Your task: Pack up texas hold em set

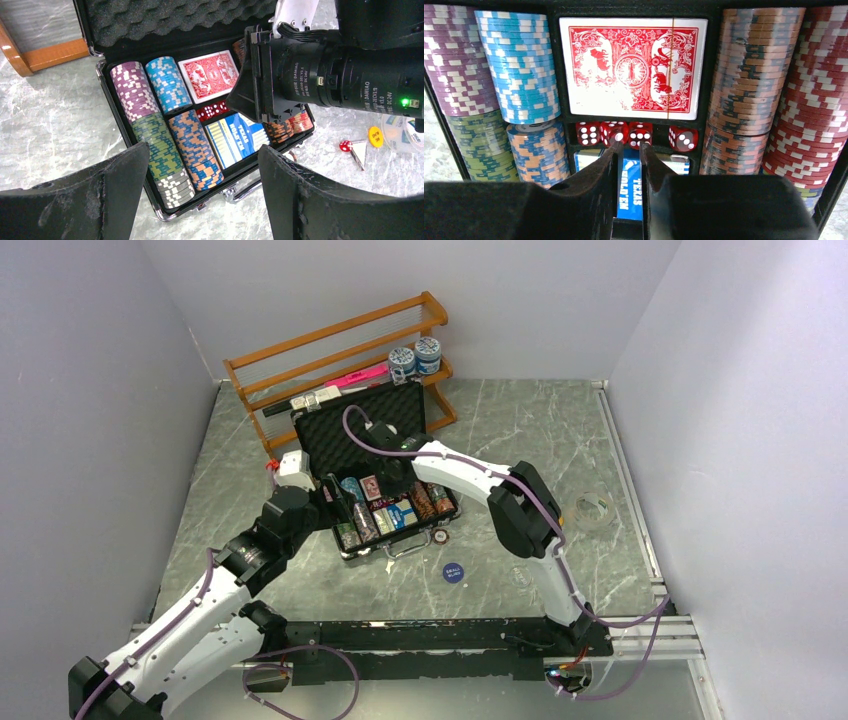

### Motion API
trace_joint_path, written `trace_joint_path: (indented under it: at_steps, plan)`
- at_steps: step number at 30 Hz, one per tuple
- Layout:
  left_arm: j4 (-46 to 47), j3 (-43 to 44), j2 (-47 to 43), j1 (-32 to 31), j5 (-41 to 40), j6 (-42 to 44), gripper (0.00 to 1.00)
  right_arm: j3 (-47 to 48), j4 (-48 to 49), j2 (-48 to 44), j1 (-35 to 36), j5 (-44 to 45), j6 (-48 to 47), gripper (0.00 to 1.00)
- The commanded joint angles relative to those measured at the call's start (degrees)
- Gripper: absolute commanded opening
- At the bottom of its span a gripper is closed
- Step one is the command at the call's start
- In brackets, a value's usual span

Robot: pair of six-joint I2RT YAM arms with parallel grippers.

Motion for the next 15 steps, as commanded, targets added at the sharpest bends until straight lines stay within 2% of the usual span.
trace_joint_path:
  at_steps: [1,7,12,15]
  plan:
    - [-0.13,0.91,-0.93,-0.23,-0.67,-0.12,0.85,0.19,-0.24,-2.49,0.11,3.39,1.41,0.21]
    - [-0.06,0.83,-0.99,-0.22,-0.6,-0.3,0.85,0.82,-1.25,-1.27,0.17,3.83,1.66,0.21]
    - [-0.29,0.82,-0.97,-0.22,-0.61,-0.34,0.85,-0.41,1.09,-1.18,0.18,-1.57,0.49,0.36]
    - [-0.45,0.66,-1.21,-0.21,-0.68,-0.26,0.85,-0.46,1.31,-0.52,0.13,-2.89,0.22,0.41]
